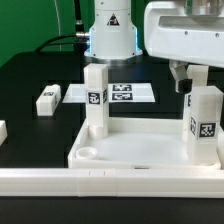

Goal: Assemble desk

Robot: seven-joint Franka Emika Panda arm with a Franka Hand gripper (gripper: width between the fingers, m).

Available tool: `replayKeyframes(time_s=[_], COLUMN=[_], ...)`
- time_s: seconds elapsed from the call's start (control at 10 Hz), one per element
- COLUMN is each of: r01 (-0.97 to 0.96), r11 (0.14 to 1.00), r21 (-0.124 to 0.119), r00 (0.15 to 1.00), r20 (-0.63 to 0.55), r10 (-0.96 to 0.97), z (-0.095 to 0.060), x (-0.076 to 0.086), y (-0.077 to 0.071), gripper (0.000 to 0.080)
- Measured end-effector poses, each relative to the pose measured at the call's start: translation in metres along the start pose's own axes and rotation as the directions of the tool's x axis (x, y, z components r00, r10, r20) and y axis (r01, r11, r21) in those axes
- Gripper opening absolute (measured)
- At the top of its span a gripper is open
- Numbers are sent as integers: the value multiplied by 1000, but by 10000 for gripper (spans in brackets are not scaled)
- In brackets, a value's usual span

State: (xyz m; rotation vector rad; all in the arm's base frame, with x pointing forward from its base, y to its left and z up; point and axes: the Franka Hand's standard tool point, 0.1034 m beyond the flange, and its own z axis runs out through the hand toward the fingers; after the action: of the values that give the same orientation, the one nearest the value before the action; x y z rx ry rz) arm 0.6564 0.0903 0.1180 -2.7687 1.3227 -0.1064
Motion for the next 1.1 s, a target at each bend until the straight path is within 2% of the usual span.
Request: replayKeyframes(time_s=[0.2,0.3,0.6,0.9,1.1], r01=[164,250,405,581,679], r11=[986,968,914,814,733], r21=[-4,-18,-11,-20,-34], r00=[986,968,914,813,733], r20=[-8,-17,-36,-35,-33], r10=[-164,-250,-405,-581,-680], z=[0,0,-2,-2,-2], x=[0,-4,-5,-4,-1], y=[0,-3,-10,-9,-7], gripper=[648,648,648,648,648])
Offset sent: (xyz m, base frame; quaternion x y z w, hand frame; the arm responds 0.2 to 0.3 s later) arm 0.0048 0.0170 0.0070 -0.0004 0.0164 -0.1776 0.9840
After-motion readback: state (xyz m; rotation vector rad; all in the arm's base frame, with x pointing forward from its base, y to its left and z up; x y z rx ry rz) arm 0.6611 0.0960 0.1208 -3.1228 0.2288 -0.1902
